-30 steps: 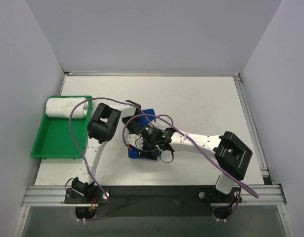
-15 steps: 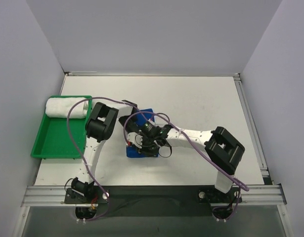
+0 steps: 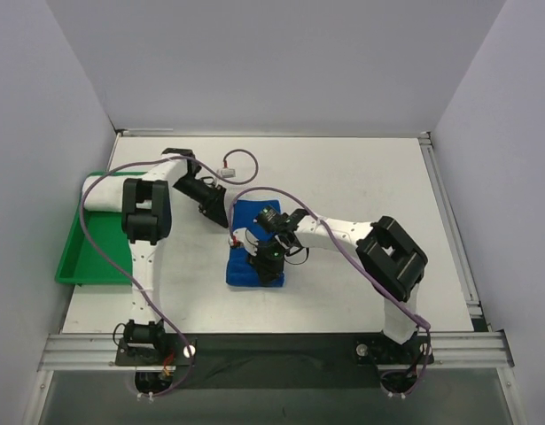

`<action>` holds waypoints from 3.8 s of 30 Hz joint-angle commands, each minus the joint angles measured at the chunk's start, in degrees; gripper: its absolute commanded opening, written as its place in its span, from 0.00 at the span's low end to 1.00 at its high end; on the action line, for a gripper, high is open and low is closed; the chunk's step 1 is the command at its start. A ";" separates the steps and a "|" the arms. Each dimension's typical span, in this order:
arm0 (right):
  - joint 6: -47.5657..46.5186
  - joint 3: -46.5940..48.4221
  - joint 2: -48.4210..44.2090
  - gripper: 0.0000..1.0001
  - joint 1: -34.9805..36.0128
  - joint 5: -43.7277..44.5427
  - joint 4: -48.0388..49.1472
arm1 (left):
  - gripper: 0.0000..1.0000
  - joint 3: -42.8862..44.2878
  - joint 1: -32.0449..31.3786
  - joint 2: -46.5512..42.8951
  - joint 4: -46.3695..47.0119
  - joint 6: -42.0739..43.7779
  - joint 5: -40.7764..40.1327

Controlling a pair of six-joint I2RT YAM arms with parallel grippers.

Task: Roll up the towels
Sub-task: Roll the towel

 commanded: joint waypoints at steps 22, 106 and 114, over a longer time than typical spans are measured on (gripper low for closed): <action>2.60 17.28 24.33 0.00 -12.09 -32.21 -27.26 | 0.55 -44.51 3.25 -62.55 33.07 -0.29 -12.87; -1.53 4.29 -18.57 0.71 3.10 25.34 -17.79 | 0.04 4.95 -21.67 12.02 -2.67 -8.35 -18.18; -4.96 0.51 -8.72 0.69 8.03 33.61 -3.37 | 0.05 5.21 -21.59 13.17 -2.85 -9.32 -18.80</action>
